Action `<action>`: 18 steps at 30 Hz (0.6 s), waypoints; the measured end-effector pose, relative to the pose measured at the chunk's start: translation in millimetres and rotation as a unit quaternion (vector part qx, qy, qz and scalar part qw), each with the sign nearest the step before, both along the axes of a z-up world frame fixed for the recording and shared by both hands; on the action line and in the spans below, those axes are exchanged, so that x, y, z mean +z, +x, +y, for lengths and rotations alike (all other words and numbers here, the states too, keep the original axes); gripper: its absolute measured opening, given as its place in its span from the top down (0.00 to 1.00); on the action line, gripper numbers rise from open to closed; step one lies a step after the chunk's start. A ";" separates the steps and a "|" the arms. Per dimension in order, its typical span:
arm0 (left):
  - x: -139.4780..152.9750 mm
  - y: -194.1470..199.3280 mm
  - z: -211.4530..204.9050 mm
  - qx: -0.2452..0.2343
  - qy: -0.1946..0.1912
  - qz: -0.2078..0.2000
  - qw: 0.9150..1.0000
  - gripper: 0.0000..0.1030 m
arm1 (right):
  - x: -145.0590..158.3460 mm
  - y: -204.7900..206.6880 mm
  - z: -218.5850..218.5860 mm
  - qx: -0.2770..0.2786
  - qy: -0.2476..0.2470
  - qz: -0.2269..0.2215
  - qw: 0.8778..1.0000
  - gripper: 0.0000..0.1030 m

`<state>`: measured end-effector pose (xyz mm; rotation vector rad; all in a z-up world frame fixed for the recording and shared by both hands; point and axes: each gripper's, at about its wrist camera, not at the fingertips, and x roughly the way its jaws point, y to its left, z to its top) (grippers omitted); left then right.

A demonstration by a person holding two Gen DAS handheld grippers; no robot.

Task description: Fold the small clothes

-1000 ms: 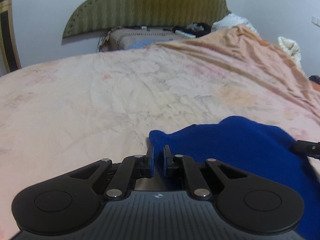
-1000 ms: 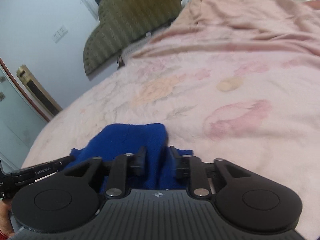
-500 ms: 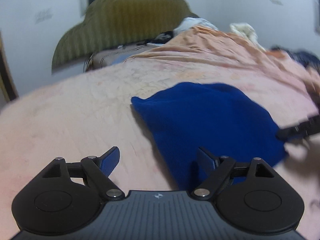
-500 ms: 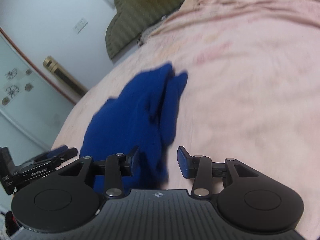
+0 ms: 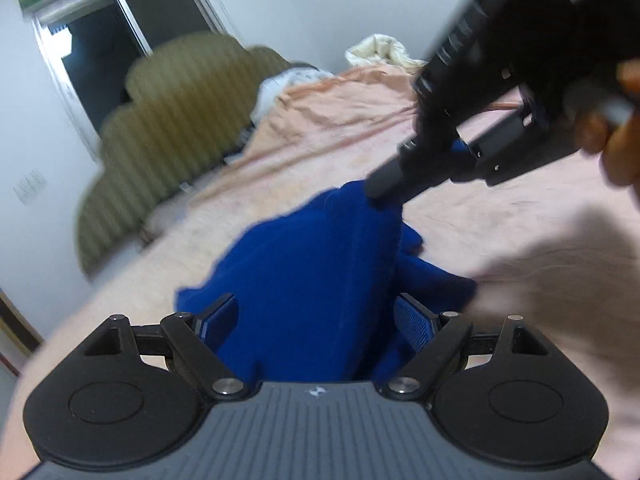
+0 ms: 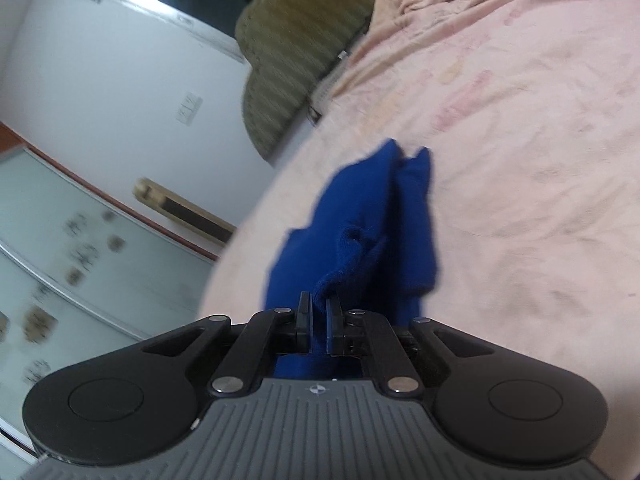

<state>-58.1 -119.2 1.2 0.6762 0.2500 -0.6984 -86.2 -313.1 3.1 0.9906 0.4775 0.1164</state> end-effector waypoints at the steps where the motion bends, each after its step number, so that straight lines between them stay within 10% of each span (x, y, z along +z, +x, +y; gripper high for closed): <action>1: -4.8 1.7 -2.8 0.020 0.007 -0.017 1.000 0.17 | 2.5 1.4 1.9 0.000 0.005 -0.006 1.000 0.90; 12: -16.2 66.7 79.8 0.205 -0.043 0.063 0.976 0.15 | -30.5 -12.8 -2.6 -0.026 0.018 0.014 0.999 0.90; 18: -17.9 75.1 107.4 0.218 -0.087 0.097 0.967 0.14 | -68.3 -15.3 14.6 -0.010 0.011 0.061 0.998 0.91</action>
